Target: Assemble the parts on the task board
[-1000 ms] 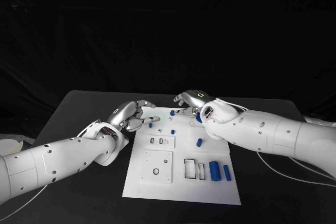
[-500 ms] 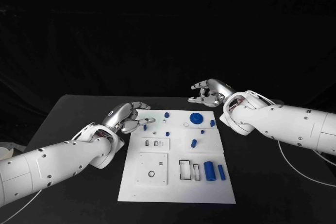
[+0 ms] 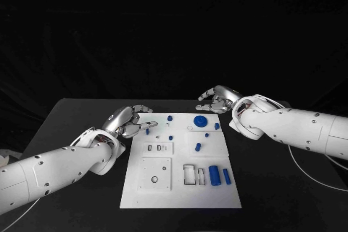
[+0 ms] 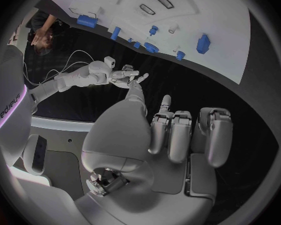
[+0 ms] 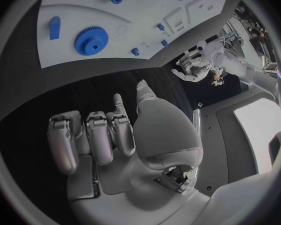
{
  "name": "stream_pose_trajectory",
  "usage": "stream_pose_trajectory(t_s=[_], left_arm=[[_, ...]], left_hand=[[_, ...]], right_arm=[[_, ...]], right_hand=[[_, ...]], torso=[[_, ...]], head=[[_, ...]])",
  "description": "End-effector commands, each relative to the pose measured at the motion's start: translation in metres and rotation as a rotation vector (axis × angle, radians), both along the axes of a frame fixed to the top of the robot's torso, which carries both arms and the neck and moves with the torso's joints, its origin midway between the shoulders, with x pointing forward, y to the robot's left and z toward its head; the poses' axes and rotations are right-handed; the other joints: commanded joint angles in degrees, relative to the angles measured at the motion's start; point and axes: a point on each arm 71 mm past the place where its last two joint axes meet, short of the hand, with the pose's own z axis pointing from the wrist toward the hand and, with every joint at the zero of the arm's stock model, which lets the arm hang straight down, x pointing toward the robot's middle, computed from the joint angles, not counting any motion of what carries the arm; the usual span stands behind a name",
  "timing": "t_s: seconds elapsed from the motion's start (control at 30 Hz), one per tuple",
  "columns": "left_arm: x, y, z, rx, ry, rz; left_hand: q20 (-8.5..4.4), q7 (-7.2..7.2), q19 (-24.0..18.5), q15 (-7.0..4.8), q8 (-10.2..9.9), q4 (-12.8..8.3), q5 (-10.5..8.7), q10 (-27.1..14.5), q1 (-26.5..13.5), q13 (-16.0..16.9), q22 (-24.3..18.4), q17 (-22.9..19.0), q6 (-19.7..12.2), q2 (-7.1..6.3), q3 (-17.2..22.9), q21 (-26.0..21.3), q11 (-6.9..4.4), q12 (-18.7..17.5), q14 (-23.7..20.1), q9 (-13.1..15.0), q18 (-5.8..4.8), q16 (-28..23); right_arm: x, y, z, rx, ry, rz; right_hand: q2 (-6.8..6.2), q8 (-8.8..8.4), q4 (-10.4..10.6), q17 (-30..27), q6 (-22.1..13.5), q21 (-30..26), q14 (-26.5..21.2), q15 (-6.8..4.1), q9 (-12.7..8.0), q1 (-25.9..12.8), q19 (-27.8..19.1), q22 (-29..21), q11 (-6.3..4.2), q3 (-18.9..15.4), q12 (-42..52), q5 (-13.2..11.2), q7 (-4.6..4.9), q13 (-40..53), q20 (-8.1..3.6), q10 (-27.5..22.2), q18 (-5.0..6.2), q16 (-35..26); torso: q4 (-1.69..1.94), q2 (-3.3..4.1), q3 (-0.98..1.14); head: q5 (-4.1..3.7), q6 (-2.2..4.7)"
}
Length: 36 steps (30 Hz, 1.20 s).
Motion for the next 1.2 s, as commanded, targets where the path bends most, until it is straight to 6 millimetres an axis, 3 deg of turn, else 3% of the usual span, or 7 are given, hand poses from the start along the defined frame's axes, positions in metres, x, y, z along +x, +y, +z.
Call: stream_pose_trajectory(t_s=[0.03, 0.13, 0.37, 0.53, 0.7, 0.87, 1.2], left_arm=[[-0.001, -0.002, 0.001, 0.001, -0.003, -0.015], [-0.001, -0.002, 0.001, 0.001, -0.003, -0.015], [-0.001, -0.001, 0.001, 0.001, -0.003, -0.014], [-0.001, 0.001, 0.001, 0.002, -0.003, -0.011], [-0.001, 0.0, 0.001, 0.002, -0.004, -0.013], [-0.001, 0.001, 0.001, 0.004, -0.003, -0.01], [0.0, 0.002, 0.0, 0.005, -0.005, -0.007]], left_hand=[[0.38, 0.01, 5.92, 0.04, -0.26, 0.05, 0.23, 5.85, -0.06, 15.08, 15.09, 15.07, 0.48, 0.4, -0.35, 0.14, 0.04, 0.15, 5.96, -0.08, -0.42, 0.15], [0.38, 0.01, 5.92, 0.04, -0.26, 0.05, 0.23, 5.85, -0.06, 15.08, 15.09, 15.07, 0.48, 0.4, -0.35, 0.14, 0.04, 0.15, 5.96, -0.08, -0.42, 0.15], [0.37, 0.01, 5.92, 0.04, -0.3, 0.05, 0.24, 5.85, -0.07, 15.08, 15.09, 15.07, 0.51, 0.44, -0.38, 0.14, 0.04, 0.15, 5.96, -0.08, -0.42, 0.15], [0.37, 0.01, 5.92, 0.04, -0.31, 0.04, 0.24, 5.85, -0.08, 15.08, 15.09, 15.07, 0.52, 0.44, -0.39, 0.14, 0.04, 0.15, 5.96, -0.08, -0.42, 0.15], [0.37, 0.01, 5.92, 0.04, -0.31, 0.04, 0.24, 5.85, -0.08, 15.08, 15.09, 15.07, 0.52, 0.44, -0.39, 0.14, 0.04, 0.15, 5.96, -0.08, -0.42, 0.15], [0.37, 0.0, 5.92, 0.04, -0.37, 0.02, 0.27, 5.85, -0.06, 15.08, 15.09, 15.07, 0.57, 0.51, -0.42, 0.14, 0.03, 0.15, 5.96, -0.07, -0.42, 0.15], [0.37, 0.0, 5.92, 0.04, -0.42, 0.0, 0.29, 5.85, -0.01, 15.08, 15.09, 15.07, 0.6, 0.55, -0.42, 0.14, 0.03, 0.15, 5.96, -0.07, -0.42, 0.15]], right_arm=[[0.002, -0.003, -0.007, -0.164, -0.018, -0.006], [0.003, -0.004, -0.012, -0.212, -0.016, -0.014], [0.003, 0.0, -0.024, -0.296, -0.008, -0.003], [0.004, 0.004, -0.03, -0.339, -0.003, 0.01], [0.005, 0.007, -0.036, -0.361, 0.01, 0.02], [0.005, 0.01, -0.039, -0.369, 0.023, 0.023], [0.005, 0.014, -0.043, -0.386, 0.058, 0.023]], right_hand=[[-1.37, 0.02, -0.49, 15.08, 0.31, 0.2, 6.0, -1.4, 1.3, -0.02, 5.99, 15.06, -1.27, 1.07, 0.2, 1.69, 1.45, 15.04, -1.55, 6.0, -0.82, 0.23], [-2.18, 0.14, -1.31, 15.08, 0.68, 0.2, 6.0, -2.54, 2.29, 0.65, 5.99, 15.06, -2.31, 2.36, 0.2, 3.28, 2.83, 15.04, -2.67, 6.0, -0.82, 0.23], [-4.59, -0.73, -2.22, 15.08, 0.64, 0.2, 6.0, -2.24, 2.75, 1.32, 5.99, 15.06, -0.78, 4.88, 0.2, 5.88, 4.9, 15.04, -2.78, 6.0, -0.82, 0.23], [-5.62, -0.97, -2.37, 15.08, 0.99, 0.2, 6.0, -1.98, 2.76, 1.62, 5.99, 15.06, -0.51, 5.97, 0.2, 6.54, 5.14, 15.04, -2.5, 6.0, -0.82, 0.23], [-5.96, -1.06, -2.32, 15.08, 1.13, 0.2, 6.0, -1.9, 2.75, 1.63, 5.99, 15.06, -0.42, 6.29, 0.2, 6.56, 5.24, 15.04, -2.42, 6.0, -0.82, 0.23], [-6.29, -1.35, -2.31, 15.08, 0.94, 0.2, 6.0, -1.85, 2.65, 1.78, 5.99, 15.06, -0.4, 6.76, 0.2, 6.38, 5.22, 15.04, -2.34, 6.0, -0.82, 0.23], [-6.46, -1.67, -2.75, 15.08, 1.13, 0.2, 6.0, -1.74, 2.65, 2.84, 5.99, 15.06, -0.28, 8.13, 0.2, 6.59, 5.37, 15.04, -2.2, 6.0, -0.82, 0.23]], torso=[[0.04, 0.03, -0.01], [0.09, 0.07, 0.05], [0.08, 0.04, 0.12], [-0.06, -0.05, 0.08], [0.17, 0.03, 0.09], [-0.07, -0.03, 0.1], [0.08, 0.03, 0.09]], head=[[-0.2, 0.02], [-0.16, -0.06], [-0.14, -0.06], [-0.12, 0.18], [-0.74, 0.13], [-0.35, 0.08], [-0.22, -0.15]])
